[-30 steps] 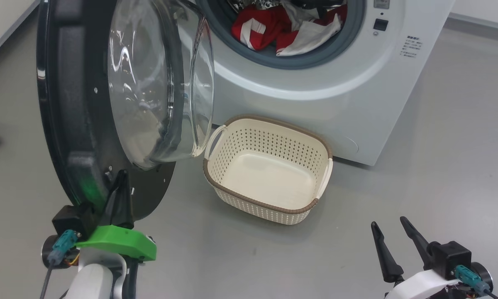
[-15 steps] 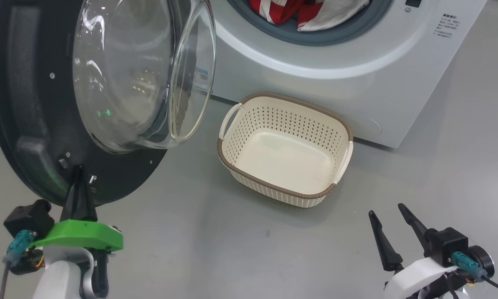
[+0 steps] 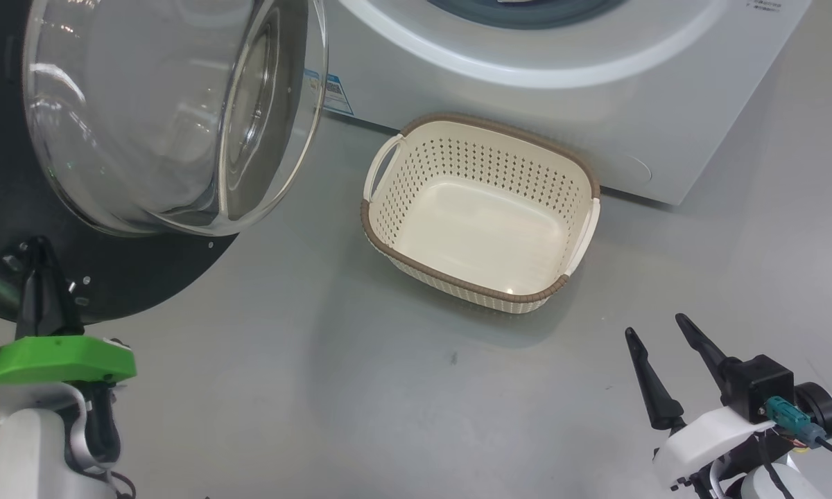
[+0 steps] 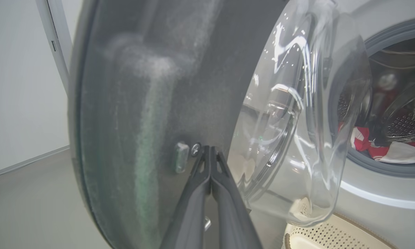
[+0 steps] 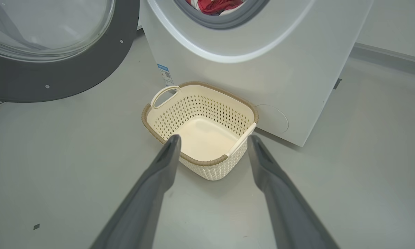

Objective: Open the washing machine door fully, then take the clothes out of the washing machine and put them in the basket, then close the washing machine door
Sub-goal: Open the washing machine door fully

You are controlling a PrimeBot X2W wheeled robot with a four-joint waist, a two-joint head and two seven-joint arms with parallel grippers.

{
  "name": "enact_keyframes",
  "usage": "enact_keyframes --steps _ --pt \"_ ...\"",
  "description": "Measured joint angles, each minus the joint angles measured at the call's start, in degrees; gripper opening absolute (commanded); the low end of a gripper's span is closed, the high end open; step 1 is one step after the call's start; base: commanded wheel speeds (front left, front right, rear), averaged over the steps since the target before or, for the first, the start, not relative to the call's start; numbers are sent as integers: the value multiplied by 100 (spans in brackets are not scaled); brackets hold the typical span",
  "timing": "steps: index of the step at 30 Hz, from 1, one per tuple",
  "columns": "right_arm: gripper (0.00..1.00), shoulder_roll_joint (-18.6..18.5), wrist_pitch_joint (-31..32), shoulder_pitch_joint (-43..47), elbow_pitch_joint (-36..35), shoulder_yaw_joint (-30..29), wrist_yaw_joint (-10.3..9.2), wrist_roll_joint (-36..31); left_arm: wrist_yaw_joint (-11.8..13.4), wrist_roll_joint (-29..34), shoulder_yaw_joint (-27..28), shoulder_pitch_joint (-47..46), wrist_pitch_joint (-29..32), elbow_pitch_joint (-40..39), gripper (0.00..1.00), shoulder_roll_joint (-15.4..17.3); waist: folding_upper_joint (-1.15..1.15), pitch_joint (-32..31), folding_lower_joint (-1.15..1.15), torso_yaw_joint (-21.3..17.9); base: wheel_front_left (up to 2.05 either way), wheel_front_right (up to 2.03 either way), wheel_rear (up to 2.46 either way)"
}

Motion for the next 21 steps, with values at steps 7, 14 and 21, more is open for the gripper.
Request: enact_keyframes --steps 7,14,21 --pt "100 -107 140 -83 -187 -29 -26 -81 -65 -1 243 -185 -16 123 0 214 0 306 0 -45 0 0 0" --pt "100 -237 246 -143 -344 -99 -53 -170 -160 -149 501 -491 -18 488 0 357 0 625 0 -95 0 0 0" --pt "100 -400 345 -165 -479 -282 -100 -243 -213 -266 736 -764 -18 892 0 582 0 849 0 -129 0 0 0"
